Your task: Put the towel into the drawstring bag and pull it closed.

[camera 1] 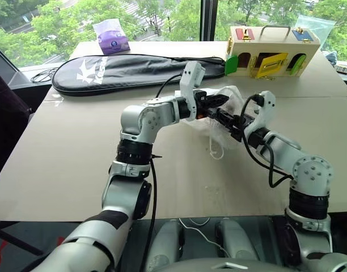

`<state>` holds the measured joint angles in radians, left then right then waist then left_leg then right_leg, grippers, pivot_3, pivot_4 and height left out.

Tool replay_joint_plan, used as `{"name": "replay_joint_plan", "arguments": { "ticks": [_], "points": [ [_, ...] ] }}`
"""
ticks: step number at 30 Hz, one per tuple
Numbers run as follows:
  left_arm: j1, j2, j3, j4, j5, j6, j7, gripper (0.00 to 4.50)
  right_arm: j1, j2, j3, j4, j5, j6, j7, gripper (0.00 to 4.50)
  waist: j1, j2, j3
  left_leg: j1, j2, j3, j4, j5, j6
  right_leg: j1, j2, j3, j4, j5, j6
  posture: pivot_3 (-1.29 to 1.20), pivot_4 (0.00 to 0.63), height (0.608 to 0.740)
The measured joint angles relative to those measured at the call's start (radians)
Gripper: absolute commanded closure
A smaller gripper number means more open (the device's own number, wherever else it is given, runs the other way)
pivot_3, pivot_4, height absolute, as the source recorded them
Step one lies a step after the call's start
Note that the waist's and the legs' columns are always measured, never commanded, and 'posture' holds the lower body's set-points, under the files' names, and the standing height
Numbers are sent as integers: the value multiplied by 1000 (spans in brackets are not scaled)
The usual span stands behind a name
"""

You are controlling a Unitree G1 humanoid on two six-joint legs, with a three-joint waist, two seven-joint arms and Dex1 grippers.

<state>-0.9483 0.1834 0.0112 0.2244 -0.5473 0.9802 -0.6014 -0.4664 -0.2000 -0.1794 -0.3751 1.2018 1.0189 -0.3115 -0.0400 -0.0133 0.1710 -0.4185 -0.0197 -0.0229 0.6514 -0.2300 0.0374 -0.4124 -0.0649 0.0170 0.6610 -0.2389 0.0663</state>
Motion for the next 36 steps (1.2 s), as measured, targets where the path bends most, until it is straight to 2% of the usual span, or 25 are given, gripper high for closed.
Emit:
{"name": "replay_joint_plan", "arguments": {
  "ticks": [5,9,10,11,14,18,21,24,28,33,36],
  "points": [
    [0,16,-10,24,13,0,-6,4500,46,-106,4,-47,-22,-13,132,79,5,-1,0,0,0,0,0,0,0,0,0,0,0,0,0,0,150,740],
    [0,31,-9,24,14,0,-8,4500,125,-223,6,-111,-49,-30,294,79,7,-1,1,-1,0,0,0,0,0,0,0,0,-1,0,0,0,150,740],
    [0,24,-12,20,11,1,-10,4500,186,-298,7,-160,-91,-70,396,79,11,-1,1,-1,0,0,0,0,0,0,-1,0,-1,0,1,0,150,740],
    [1,28,-11,20,11,2,-12,4500,201,-319,7,-168,-99,-75,418,79,12,-2,1,-1,0,-1,0,0,0,1,0,-1,-1,0,1,0,150,740],
    [1,42,-7,14,10,8,-11,4500,321,-438,-5,-214,-222,-183,599,79,16,-3,2,-1,0,-1,0,0,0,1,0,-1,-2,0,1,0,150,740],
    [1,41,-7,9,9,10,-13,4500,397,-544,36,-192,-478,-335,691,79,16,-4,2,0,0,0,1,0,0,1,0,0,-1,0,1,0,150,740],
    [1,42,-8,8,9,10,-15,4500,426,-607,166,-112,-733,-481,725,79,18,-5,3,0,0,0,2,0,0,1,0,0,0,0,1,0,150,740],
    [1,43,-9,6,9,10,-16,4500,408,-582,262,-15,-887,-566,726,79,20,-5,3,0,0,1,2,0,-1,1,0,1,0,0,1,0,150,740],
    [1,42,-12,4,9,11,-19,4500,297,-460,348,126,-1060,-651,664,79,23,-5,3,1,0,0,2,3,-5,1,0,1,0,0,0,0,150,740],
    [1,42,-11,3,9,11,-20,4500,207,-313,341,231,-1103,-698,625,79,28,-6,4,0,0,0,2,3,-5,1,-1,0,0,0,0,0,150,740],
    [1,47,-11,3,9,11,-18,4500,186,-295,327,270,-1139,-727,599,984,31,-6,4,0,-1,0,2,3,-5,1,-2,0,-1,0,0,0,150,740]
  ]
}}
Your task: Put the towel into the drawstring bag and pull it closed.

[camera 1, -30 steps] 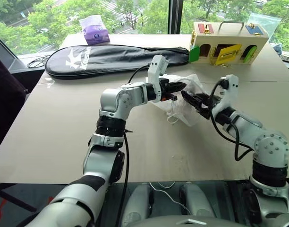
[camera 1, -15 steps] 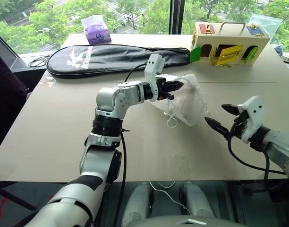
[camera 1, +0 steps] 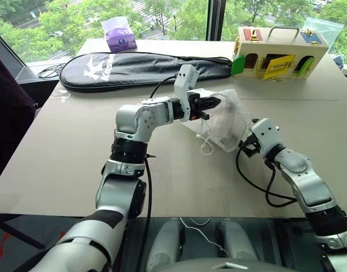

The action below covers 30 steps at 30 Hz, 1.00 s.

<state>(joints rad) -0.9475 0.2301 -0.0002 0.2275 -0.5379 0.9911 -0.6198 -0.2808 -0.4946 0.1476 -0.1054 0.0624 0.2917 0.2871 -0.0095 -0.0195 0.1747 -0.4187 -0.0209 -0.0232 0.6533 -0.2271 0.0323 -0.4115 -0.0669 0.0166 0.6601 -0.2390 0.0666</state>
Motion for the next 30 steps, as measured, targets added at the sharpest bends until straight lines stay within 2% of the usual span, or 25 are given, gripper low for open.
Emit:
{"name": "replay_joint_plan", "arguments": {
  "ticks": [1,7,16,26,30],
  "points": [
    [0,0,0,0,0,0,1,4500,-1,1,-11,7,-10,-7,-9,1339,1,0,0,0,0,0,0,0,0,0,0,0,0,0,0,0,150,740],
    [0,1,0,0,0,0,5,4500,17,-2,-92,5,-40,-25,-20,4376,-2,0,0,0,0,0,0,0,0,0,0,0,1,0,0,0,150,740],
    [0,-15,0,0,3,-4,0,4500,39,-10,-150,-74,-51,13,-3,4376,-3,0,0,0,0,0,0,0,0,0,0,0,1,0,0,0,150,740],
    [4,-16,1,0,-13,-12,-30,4500,39,-8,-150,-75,-68,33,20,4376,-4,0,0,0,0,0,0,0,0,0,0,0,1,0,0,0,150,740],
    [4,-11,0,0,-10,-17,-29,4500,42,-20,-127,-75,-83,38,59,3280,-4,0,0,0,0,0,0,0,0,0,0,0,1,0,0,0,150,740]
  ]
}}
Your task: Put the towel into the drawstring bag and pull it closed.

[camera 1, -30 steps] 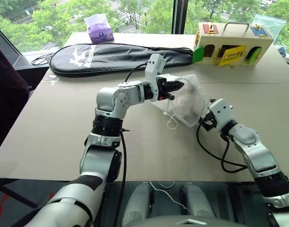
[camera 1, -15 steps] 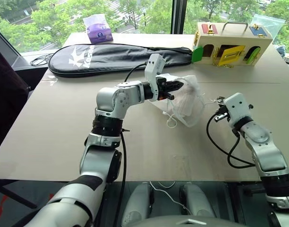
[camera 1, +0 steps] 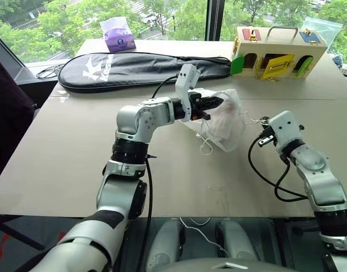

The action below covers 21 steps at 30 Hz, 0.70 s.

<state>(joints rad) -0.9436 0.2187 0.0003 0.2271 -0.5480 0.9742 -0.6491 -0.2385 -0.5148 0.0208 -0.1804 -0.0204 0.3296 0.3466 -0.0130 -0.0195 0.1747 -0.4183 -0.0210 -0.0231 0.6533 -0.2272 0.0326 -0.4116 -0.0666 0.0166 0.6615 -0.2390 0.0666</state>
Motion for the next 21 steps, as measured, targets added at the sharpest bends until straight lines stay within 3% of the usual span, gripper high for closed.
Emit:
{"name": "replay_joint_plan", "arguments": {
  "ticks": [2,14,21],
  "points": [
    [1,1,0,0,0,0,0,4500,15,-16,21,0,-30,-8,18,2259,0,0,0,0,0,0,0,0,0,0,0,0,0,0,0,0,150,740],
    [4,5,-1,0,6,-2,-4,4500,-10,15,127,2,-86,-28,64,2259,-1,0,0,0,0,0,0,0,0,0,0,0,1,0,0,0,150,740],
    [4,7,-1,0,7,-3,-4,4500,-52,48,125,6,-99,-37,45,2259,-1,0,0,0,0,0,0,0,0,0,0,0,1,0,0,0,150,740]
  ]
}}
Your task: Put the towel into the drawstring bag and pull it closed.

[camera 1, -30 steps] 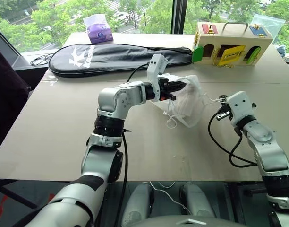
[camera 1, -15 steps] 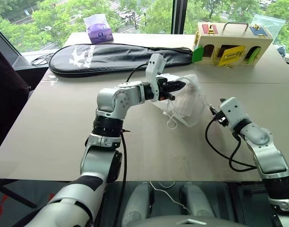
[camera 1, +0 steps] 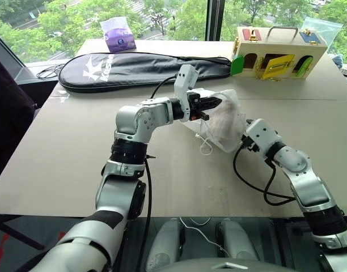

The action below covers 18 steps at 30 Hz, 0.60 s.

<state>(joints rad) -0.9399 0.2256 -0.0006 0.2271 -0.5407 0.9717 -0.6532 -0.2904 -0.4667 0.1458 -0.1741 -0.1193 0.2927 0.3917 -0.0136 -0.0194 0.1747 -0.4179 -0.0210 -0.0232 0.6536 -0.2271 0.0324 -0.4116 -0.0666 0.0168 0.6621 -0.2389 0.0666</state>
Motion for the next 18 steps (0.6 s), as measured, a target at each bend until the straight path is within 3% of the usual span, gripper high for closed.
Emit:
{"name": "replay_joint_plan", "arguments": {
  "ticks": [5,11,14,18],
  "points": [
    [0,0,0,0,1,0,0,4500,-6,1,-18,0,-1,-7,-10,4463,0,0,0,0,0,0,0,0,0,0,0,0,0,0,0,0,150,740],
    [1,-1,0,0,4,-1,0,4500,12,-17,-58,-1,0,-2,-10,4463,1,0,0,0,0,0,0,0,0,0,0,0,0,0,0,0,150,740],
    [1,-12,10,1,-13,-8,-17,3633,13,-26,-93,-1,3,14,-14,4500,1,0,0,0,0,0,0,0,0,0,0,0,0,0,0,0,150,740],
    [0,-19,37,1,-39,-29,-42,1670,13,-31,-144,-2,11,48,-26,4500,0,0,0,0,0,0,0,0,0,0,0,0,0,0,0,0,150,740]
  ]
}}
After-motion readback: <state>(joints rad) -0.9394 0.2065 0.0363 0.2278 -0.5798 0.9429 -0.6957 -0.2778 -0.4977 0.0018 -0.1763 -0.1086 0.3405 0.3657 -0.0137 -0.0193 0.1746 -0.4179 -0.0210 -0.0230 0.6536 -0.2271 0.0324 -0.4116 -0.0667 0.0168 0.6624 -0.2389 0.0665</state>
